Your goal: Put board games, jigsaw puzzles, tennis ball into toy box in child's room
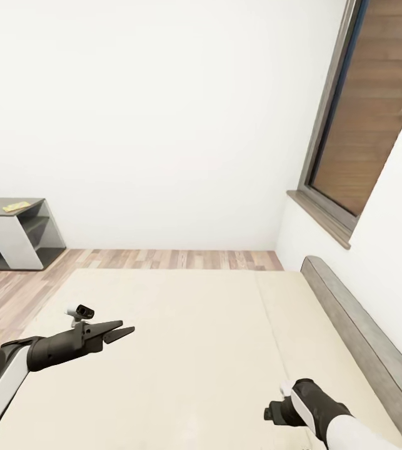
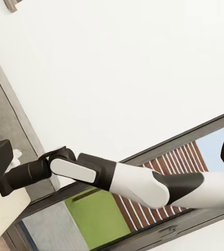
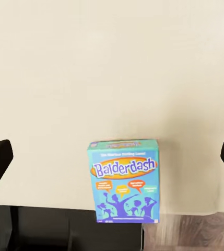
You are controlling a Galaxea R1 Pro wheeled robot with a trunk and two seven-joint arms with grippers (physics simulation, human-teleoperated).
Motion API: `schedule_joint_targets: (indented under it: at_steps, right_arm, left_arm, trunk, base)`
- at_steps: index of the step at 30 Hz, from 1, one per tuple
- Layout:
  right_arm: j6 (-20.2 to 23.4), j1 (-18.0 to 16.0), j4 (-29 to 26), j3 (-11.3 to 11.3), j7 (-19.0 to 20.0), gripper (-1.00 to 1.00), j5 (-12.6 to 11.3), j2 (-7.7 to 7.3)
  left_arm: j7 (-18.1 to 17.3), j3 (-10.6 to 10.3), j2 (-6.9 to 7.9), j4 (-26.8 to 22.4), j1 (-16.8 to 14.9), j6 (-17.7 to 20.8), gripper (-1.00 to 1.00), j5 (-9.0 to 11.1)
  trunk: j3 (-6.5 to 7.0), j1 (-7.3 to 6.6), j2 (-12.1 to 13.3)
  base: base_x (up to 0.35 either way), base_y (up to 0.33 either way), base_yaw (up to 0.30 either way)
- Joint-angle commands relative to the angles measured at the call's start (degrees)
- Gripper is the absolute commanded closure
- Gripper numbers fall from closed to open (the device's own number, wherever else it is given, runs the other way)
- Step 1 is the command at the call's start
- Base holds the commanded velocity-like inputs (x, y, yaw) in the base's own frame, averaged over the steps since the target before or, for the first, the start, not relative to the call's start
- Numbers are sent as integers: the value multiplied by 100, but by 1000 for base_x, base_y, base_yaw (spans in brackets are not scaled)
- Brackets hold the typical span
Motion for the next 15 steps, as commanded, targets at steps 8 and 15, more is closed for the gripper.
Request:
schedule_joint_targets:
  at_steps: [8, 15]
  right_arm:
    - [123, 4, -39, 14, 12, -100, -11, 82]
    - [132, 5, -14, 21, 12, -100, -11, 89]
  left_arm:
    - [-1, -4, -4, -1, -12, 34, -100, 5]
    - [0, -6, -10, -1, -11, 34, -100, 8]
  trunk:
    - [-88, 3, -13]
    - [-153, 3, -13]
  base:
    - [0, 0, 0]
    - [0, 0, 0]
